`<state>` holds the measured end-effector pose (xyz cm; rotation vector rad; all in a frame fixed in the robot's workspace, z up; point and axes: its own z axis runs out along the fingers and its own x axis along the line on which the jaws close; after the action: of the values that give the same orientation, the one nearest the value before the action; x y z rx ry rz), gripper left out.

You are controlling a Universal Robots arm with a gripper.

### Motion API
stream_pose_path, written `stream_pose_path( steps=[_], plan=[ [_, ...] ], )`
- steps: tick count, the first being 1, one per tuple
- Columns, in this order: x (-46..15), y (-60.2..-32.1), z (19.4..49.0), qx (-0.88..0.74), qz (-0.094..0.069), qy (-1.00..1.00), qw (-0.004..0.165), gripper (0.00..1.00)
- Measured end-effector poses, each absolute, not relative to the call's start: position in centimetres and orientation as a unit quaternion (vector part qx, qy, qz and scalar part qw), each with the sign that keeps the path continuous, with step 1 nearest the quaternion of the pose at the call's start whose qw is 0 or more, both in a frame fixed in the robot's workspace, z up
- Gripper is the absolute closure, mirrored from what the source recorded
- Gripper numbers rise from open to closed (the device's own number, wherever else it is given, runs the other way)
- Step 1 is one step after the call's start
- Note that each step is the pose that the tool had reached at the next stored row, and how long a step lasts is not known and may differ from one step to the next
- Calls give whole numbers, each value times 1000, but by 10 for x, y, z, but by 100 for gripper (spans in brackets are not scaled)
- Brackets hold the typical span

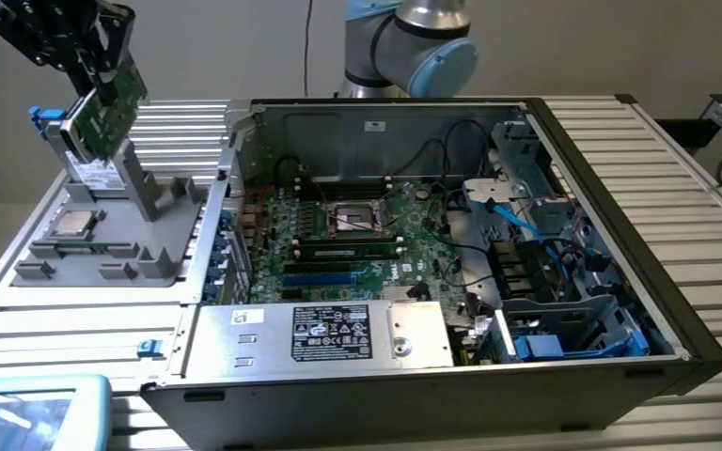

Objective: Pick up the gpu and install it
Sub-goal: 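Pick up the gpu and move the gpu toward the slot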

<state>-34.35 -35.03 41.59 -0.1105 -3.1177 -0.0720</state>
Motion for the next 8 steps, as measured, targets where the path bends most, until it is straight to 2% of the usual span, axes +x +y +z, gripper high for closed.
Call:
stream_pose_path(
  steps=[5,8],
  plan=[
    [-344,-350,437,-35,-23,-999,10,73],
    [-344,-350,437,-35,-23,-999,9,73]
  ],
)
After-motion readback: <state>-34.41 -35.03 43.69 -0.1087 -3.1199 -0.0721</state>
